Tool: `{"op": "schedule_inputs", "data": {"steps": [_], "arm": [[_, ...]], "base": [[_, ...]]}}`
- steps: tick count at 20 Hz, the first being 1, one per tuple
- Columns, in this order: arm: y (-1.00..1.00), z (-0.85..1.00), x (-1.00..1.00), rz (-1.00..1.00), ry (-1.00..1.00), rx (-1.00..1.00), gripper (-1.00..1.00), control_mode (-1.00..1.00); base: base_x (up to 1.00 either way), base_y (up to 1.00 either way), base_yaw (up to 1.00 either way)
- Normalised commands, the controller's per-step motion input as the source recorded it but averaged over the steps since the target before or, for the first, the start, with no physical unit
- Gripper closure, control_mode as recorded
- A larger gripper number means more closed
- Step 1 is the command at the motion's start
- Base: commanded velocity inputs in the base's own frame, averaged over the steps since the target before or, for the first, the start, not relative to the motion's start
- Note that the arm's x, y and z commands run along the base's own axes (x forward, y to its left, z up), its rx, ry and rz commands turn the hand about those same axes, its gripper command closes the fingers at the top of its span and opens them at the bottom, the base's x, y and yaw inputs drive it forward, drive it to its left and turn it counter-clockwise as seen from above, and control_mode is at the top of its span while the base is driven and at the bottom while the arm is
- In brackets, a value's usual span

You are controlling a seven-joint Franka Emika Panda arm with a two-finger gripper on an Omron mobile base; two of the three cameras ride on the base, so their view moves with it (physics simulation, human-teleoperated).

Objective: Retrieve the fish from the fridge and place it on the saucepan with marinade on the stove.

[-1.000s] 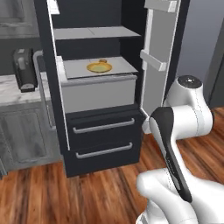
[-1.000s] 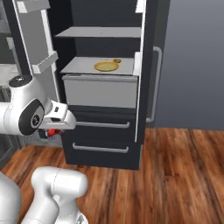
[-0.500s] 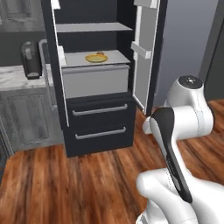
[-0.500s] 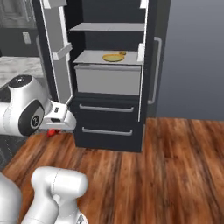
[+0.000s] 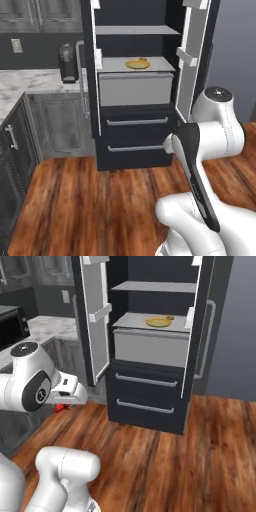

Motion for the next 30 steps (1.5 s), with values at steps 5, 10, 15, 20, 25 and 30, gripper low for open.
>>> {"op": "schedule_inputs", "data": {"steps": [5, 10, 15, 20, 25, 30], "arm": [[0.0, 0.0, 0.0, 0.0, 0.0, 0.0, 1.0, 1.0], [0.0, 0.0, 0.0, 0.0, 0.0, 0.0, 1.0, 1.0], [0.0, 0.0, 0.0, 0.0, 0.0, 0.0, 1.0, 1.0], [0.0, 0.0, 0.0, 0.0, 0.0, 0.0, 1.0, 1.0], [0.0, 0.0, 0.0, 0.0, 0.0, 0.0, 1.0, 1.0], [0.0, 0.0, 0.0, 0.0, 0.0, 0.0, 1.0, 1.0]], "base": [[-0.13, 0.31, 0.31], [-0.11, 0.35, 0.33], [-0.03, 0.47, 0.33], [-0.01, 0.52, 0.32], [0.0, 0.46, 0.34], [0.26, 0.35, 0.37]]}}
